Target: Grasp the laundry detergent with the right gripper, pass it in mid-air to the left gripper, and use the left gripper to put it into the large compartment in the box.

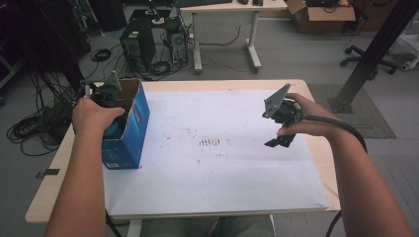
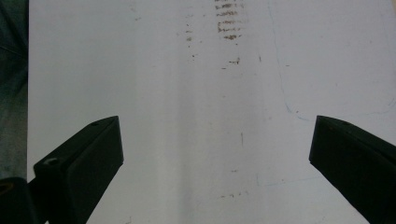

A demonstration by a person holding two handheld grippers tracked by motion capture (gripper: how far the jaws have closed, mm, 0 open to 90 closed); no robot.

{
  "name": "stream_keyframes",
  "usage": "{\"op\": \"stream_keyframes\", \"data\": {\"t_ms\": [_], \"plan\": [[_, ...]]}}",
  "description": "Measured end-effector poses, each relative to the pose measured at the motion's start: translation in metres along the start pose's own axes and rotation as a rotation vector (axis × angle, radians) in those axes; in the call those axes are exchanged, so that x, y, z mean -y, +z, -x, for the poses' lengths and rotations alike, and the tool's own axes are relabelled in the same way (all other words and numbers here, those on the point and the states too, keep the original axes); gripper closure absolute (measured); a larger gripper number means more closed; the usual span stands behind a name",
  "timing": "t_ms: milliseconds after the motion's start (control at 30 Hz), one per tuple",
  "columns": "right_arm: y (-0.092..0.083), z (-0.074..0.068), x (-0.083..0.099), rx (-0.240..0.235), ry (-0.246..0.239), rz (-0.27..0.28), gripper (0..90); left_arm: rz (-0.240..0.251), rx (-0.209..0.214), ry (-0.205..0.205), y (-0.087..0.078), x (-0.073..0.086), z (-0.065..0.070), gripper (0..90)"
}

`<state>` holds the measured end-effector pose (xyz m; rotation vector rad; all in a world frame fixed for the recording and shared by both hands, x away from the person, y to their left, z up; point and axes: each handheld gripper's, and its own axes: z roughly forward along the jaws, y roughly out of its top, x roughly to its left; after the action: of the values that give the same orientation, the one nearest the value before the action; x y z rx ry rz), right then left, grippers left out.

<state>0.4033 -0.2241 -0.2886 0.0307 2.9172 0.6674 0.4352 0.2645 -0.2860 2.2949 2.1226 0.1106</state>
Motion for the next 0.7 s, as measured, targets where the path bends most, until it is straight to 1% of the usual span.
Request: {"op": "stream_keyframes", "data": {"t_ms": [100, 167, 367, 467, 700], "plan": [[0.0002, 0.0001, -0.0002, 0.0, 0.003, 0.009, 2.9, -0.007, -0.006, -0.005, -0.0009, -0.0005, 0.0015, 32.2], [0.0009, -0.0001, -0.0004, -0.001, 0.003, 0.008, 2.9, -0.017, -0.012, 0.007, -0.0009, -0.0008, 0.0027, 31.7], [0.0017, 0.0001, 0.0001, -0.001, 0.002, 0.002, 2.9, -0.002, -0.013, 0.005, -0.0031, 0.0, 0.002, 31.4], [0.0014, 0.0002, -0.0003, -0.001, 0.001, 0.0, 2.9, 0.004, -0.01, 0.001, -0.0045, 0.0002, 0.0024, 29.6], [0.0008, -0.0003, -0.0005, 0.001, -0.001, 0.001, 2.9, 0.008, -0.009, -0.006, -0.0087, 0.0015, 0.0027, 28.4]]}}
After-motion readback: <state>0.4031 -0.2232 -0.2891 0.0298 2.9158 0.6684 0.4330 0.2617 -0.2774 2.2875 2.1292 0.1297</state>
